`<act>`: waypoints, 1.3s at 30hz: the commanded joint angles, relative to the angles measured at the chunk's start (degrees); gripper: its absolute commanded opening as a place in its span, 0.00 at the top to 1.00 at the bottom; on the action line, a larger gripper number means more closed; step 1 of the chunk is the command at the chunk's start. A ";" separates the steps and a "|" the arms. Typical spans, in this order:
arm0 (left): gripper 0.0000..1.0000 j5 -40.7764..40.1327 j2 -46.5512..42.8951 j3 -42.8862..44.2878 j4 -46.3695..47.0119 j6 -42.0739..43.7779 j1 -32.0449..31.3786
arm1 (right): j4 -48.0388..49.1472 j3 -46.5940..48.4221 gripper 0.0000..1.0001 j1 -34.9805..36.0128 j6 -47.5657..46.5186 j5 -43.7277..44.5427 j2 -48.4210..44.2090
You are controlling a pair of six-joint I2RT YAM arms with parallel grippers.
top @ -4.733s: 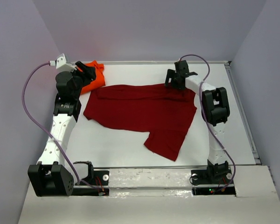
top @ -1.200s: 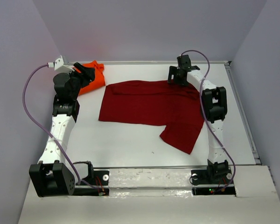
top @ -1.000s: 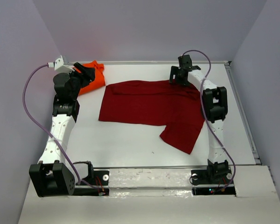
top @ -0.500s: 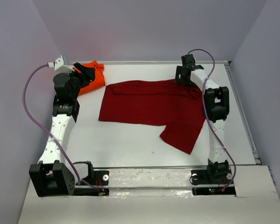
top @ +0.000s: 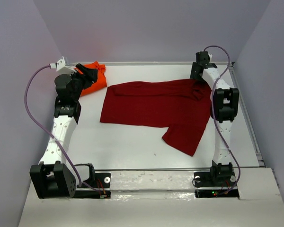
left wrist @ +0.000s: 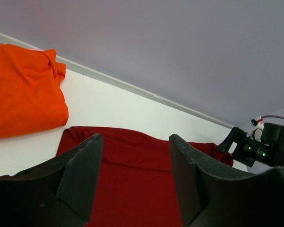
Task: Fold and stack the t-shirts
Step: Fold the flattened tshirt in 1/3 of the way
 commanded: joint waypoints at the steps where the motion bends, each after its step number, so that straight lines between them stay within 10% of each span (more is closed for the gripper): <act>1: 0.32 1.55 -0.21 -0.61 3.23 -0.53 0.22 | 1.28 4.04 0.12 -2.49 -1.05 3.96 1.84; 20: 0.32 2.78 0.84 -0.88 3.84 -0.79 0.22 | 2.51 3.87 0.12 -6.98 0.79 9.15 0.44; 39: 0.32 3.22 1.54 -0.97 4.11 -1.05 0.13 | 6.63 -12.99 0.15 -0.04 7.03 -21.87 -15.56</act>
